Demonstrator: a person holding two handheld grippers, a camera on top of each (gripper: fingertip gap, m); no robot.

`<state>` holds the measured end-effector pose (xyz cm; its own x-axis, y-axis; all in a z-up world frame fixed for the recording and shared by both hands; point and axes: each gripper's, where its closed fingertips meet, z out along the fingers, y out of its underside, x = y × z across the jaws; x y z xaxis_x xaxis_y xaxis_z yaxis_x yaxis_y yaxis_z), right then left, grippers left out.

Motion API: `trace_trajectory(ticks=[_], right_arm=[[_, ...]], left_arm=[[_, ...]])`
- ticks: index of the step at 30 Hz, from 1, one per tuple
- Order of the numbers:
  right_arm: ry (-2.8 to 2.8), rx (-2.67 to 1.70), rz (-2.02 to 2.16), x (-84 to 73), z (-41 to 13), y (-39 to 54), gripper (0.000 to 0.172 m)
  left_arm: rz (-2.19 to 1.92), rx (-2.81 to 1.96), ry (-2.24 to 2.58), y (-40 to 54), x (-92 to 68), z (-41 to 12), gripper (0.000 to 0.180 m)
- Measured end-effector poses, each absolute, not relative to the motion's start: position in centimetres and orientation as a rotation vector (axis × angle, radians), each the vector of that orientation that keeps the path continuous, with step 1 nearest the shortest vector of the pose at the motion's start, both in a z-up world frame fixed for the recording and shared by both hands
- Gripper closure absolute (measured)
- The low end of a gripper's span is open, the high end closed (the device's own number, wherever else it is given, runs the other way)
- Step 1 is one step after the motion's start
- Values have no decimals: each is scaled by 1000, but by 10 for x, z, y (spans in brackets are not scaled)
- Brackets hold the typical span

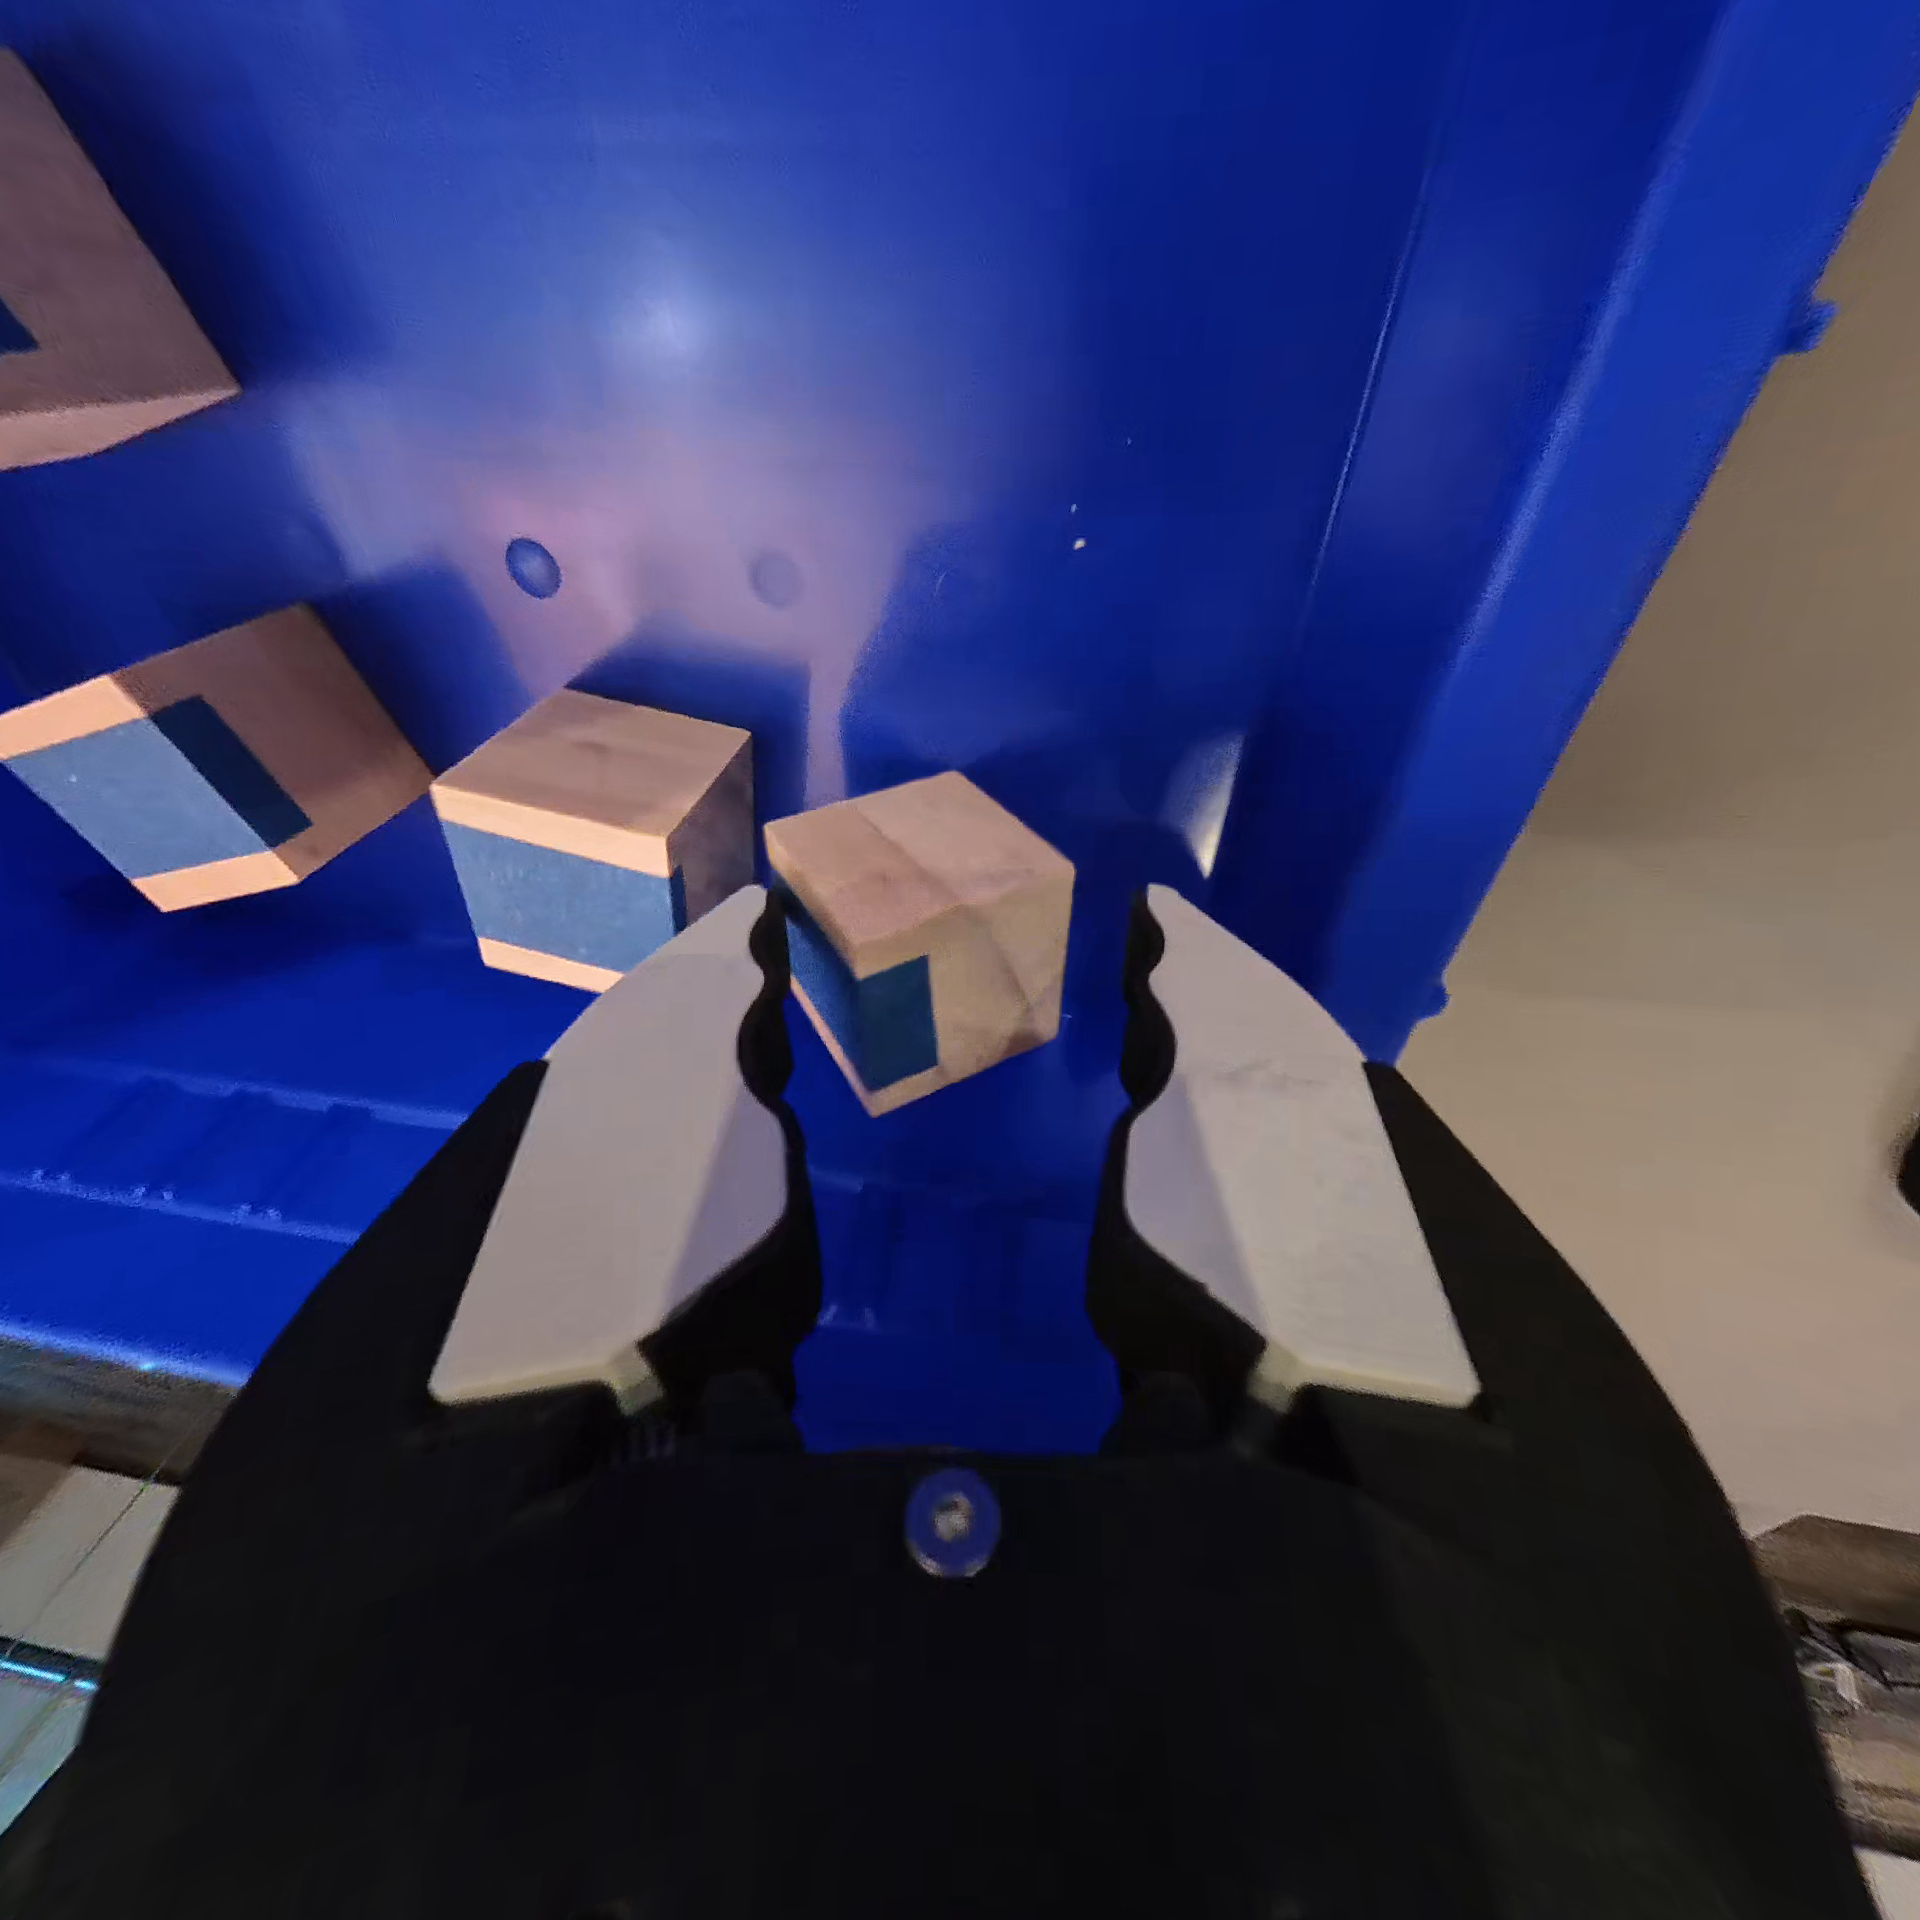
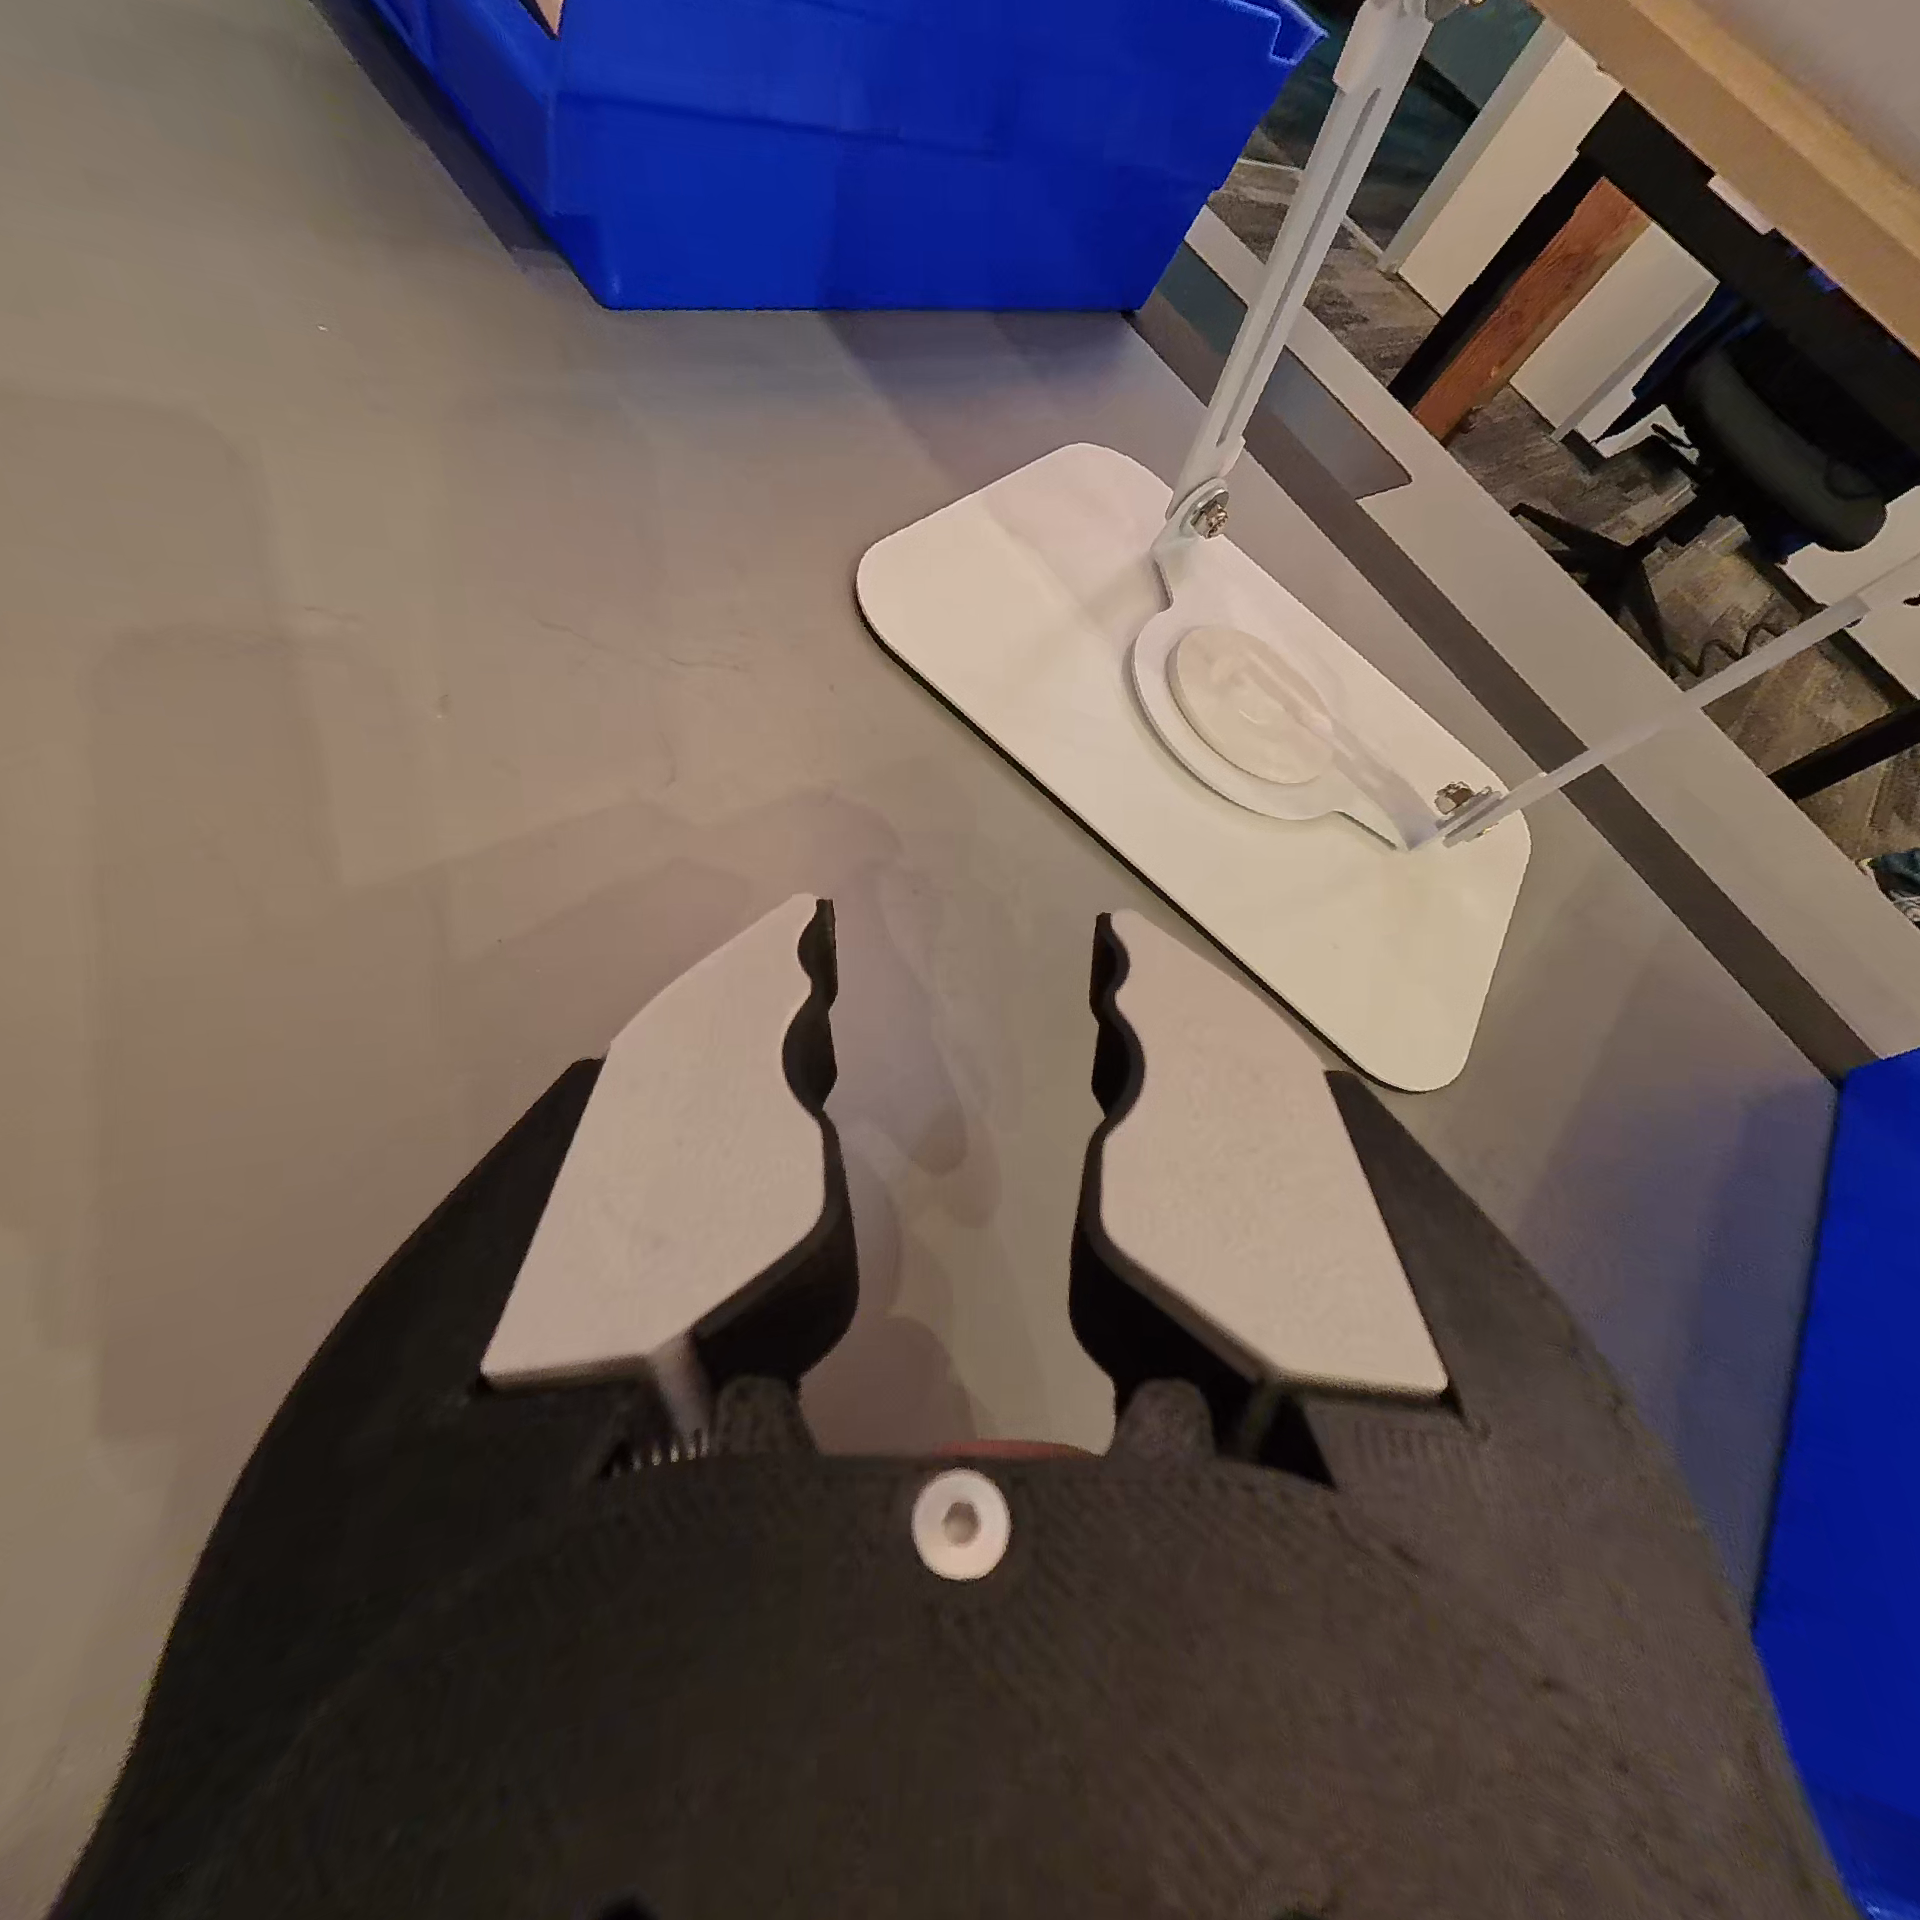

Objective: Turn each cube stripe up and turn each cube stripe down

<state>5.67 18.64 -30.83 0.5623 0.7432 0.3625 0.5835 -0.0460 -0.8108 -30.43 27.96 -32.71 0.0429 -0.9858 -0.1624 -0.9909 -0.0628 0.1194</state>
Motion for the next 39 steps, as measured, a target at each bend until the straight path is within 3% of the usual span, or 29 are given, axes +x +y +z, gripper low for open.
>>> trace_trajectory(ticks=[3, 6, 12, 20, 28, 39], right_arm=[[-1106, -1725, 192, 57, -308, 186, 124], [-1104, -1726, 201, 57, -307, 186, 124], [-1103, -1723, 204, 57, -307, 186, 124], [-1039, -1737, 304, 59, -299, 187, 121], [-819, -1684, 954, 19, -203, 152, 114], [-717, -1535, 1416, -1, -116, 108, 106]], left_arm=[[303, -2261, 2127, 278, -304, -333, 118], [330, -2278, 2147, 274, -309, -336, 134], [371, -2255, 2104, 279, -309, -333, 134], [357, -1964, 1672, 278, -272, -250, 134], [224, -1443, 1383, 203, -149, -148, 135], [36, -1043, 1279, 124, -31, -85, 135]])
